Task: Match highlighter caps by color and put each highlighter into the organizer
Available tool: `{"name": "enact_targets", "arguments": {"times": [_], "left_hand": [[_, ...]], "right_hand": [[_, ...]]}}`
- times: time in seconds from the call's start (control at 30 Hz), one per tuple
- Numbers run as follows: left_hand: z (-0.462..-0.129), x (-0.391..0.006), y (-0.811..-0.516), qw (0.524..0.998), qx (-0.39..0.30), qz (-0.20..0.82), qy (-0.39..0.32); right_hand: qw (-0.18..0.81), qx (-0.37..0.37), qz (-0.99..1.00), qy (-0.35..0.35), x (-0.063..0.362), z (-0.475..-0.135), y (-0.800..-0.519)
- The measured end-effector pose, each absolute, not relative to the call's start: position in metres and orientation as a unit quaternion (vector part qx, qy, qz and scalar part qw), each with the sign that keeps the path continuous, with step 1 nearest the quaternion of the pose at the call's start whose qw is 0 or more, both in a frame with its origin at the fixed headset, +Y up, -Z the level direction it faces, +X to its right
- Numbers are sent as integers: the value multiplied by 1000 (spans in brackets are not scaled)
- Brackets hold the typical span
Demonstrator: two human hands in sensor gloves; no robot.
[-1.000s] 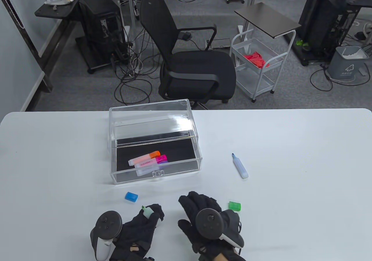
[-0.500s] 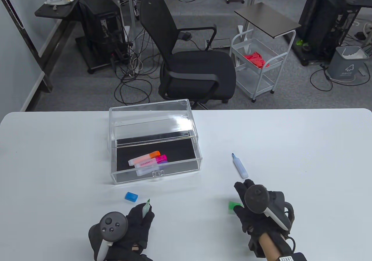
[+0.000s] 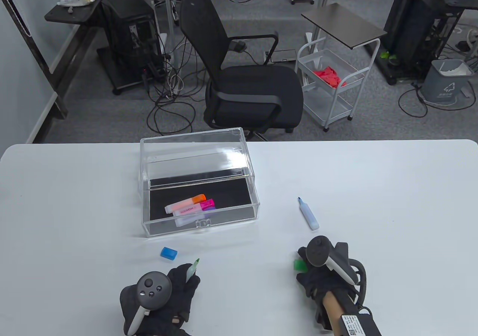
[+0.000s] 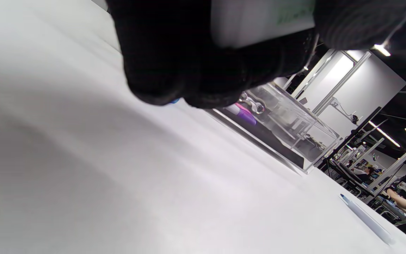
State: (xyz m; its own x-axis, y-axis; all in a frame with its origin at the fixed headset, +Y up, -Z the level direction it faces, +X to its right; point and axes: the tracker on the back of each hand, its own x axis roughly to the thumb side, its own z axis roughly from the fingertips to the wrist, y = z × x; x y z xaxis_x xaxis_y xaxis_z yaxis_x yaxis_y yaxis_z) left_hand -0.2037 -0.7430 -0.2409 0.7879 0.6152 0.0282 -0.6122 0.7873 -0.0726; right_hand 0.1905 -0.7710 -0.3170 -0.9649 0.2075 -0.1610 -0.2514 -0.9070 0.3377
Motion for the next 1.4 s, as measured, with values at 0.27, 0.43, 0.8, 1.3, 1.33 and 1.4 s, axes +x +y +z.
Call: {"name": "enact_targets", "arguments": {"times": [0.27, 0.43, 0.8, 1.3, 1.33, 1.4], "left_hand": [[-243, -197, -746, 951, -47, 304, -31], [-242, -197, -747, 954, -50, 292, -31], [-242, -190, -746, 966, -58, 248, -44], [-240, -172, -747, 985, -56, 135, -86], [-239, -169, -747, 986, -58, 125, -91], [-238, -165, -747, 988, -56, 105, -101]], "right_hand": [[110, -52, 982, 143, 185, -314, -773], [127, -22, 988, 82, 179, -308, -761], [229, 39, 972, 43, 159, -289, -742], [269, 138, 951, 68, 97, -265, -745], [273, 143, 948, 77, 94, -264, -746], [268, 154, 948, 79, 89, -261, -745]]}}
